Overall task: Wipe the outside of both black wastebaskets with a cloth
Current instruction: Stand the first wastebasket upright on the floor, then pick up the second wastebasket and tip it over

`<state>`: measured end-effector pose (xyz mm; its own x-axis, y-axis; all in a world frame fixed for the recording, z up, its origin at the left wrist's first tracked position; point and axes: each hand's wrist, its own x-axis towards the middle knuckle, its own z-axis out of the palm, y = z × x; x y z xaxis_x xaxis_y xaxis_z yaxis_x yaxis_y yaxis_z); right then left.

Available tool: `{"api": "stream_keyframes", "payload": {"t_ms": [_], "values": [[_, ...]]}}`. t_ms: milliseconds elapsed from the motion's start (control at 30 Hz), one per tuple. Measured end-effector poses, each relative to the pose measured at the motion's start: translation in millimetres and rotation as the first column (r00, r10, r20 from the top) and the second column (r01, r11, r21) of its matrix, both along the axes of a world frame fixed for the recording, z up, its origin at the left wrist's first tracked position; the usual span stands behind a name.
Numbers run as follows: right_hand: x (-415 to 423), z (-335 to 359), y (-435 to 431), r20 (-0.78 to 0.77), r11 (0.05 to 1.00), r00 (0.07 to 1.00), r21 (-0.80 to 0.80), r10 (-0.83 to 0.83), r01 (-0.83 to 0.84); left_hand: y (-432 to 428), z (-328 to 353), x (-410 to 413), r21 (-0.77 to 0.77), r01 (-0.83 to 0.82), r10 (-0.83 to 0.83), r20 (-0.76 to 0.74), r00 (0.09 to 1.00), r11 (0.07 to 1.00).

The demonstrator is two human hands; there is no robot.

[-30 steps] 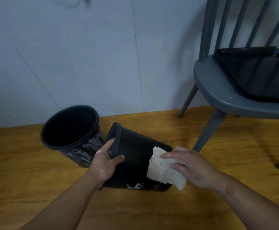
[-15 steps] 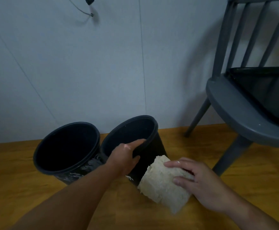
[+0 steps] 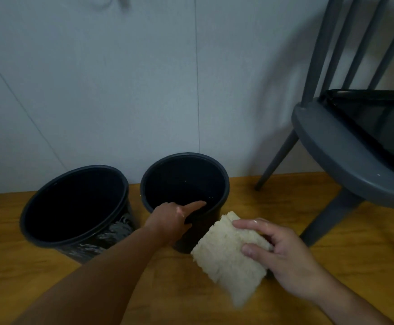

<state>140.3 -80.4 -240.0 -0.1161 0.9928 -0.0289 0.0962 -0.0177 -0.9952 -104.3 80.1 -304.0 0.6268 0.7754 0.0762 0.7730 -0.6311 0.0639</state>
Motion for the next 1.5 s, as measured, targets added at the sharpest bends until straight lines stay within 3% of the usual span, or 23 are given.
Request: {"api": "stream_keyframes", "payload": {"t_ms": [133,200,333,467,567,867,1133,1300,1500], "values": [[-5,1,3,0.001,1.0,1.0,0.005,0.008,-0.008,-10,25,-27,-0.016,-0.047,0.049,0.173,0.984,0.999],[-8,3,4,0.016,1.0,1.0,0.003,0.012,-0.012,-17,41,-59,0.051,-0.117,0.1,0.256,0.962,0.992],[-20,6,4,0.003,1.0,1.0,-0.003,0.007,-0.007,-23,55,-139,0.183,-0.334,0.303,0.179,0.936,0.924],[-31,8,1,-0.01,0.999,0.999,-0.001,0.032,-0.032,-28,41,-176,-0.015,-0.528,0.527,0.062,0.847,0.849],[-36,10,-1,-0.009,0.999,0.999,-0.015,0.046,-0.046,-34,26,-177,-0.136,-0.513,0.523,0.057,0.85,0.848],[-36,6,-7,-0.029,0.999,0.999,-0.014,0.044,-0.044,-45,16,-166,-0.158,-0.512,0.532,0.13,0.837,0.844],[-28,2,-22,-0.001,0.999,0.999,-0.039,0.035,-0.035,-114,39,-141,-0.265,-0.429,0.487,0.219,0.846,0.864],[-20,-1,-50,-0.044,0.999,0.999,-0.047,0.006,-0.008,-164,52,-111,-0.35,-0.409,0.521,0.337,0.784,0.843],[1,-1,-89,-0.022,0.998,0.999,-0.057,-0.036,0.035,-218,68,-65,-0.469,-0.378,0.593,0.498,0.633,0.798]]}}
